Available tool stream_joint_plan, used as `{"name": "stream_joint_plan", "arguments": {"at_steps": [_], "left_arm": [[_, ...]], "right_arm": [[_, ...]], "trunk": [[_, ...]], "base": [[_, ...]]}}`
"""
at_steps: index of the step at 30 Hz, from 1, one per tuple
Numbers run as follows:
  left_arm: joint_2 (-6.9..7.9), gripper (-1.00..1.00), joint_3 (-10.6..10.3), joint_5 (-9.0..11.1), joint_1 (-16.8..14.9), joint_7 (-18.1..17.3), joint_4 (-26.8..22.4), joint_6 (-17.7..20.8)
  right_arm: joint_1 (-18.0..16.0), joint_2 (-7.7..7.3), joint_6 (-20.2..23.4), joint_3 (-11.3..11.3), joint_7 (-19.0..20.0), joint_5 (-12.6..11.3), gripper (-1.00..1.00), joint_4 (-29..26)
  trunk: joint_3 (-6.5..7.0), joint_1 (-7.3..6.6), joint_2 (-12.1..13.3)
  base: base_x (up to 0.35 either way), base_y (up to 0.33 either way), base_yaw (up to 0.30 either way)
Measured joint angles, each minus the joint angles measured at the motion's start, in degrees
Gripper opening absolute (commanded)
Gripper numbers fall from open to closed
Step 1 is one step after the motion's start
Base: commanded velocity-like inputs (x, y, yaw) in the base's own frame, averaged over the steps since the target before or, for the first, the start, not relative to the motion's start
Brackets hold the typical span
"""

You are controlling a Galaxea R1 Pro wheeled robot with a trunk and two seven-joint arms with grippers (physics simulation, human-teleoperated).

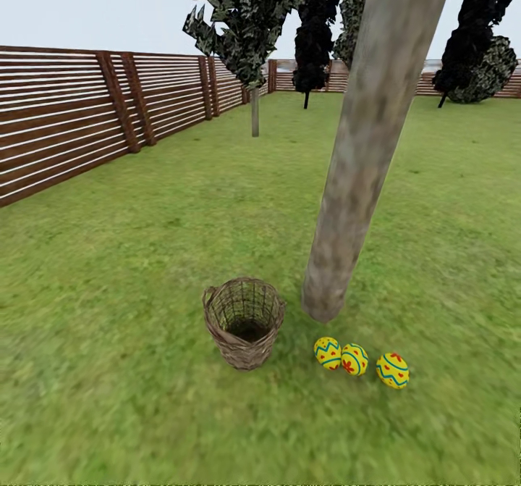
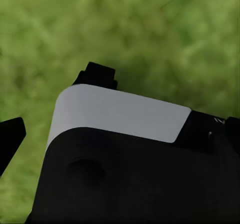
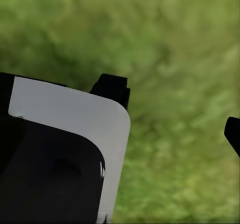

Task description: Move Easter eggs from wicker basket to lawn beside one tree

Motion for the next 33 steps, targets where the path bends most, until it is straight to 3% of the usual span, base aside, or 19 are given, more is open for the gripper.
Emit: {"name": "stream_joint_plan", "arguments": {"at_steps": [33], "left_arm": [[0.06, 1.00, -0.1, 0.1, 0.0, 0.0, 0.2, 0.1]], "right_arm": [[0.0, 0.02, 0.0, 0.0, 0.0, 0.1, 1.00, 0.1]], "trunk": [[2.80, -7.25, 13.2]], "base": [[0.000, 0.000, 0.000]]}}
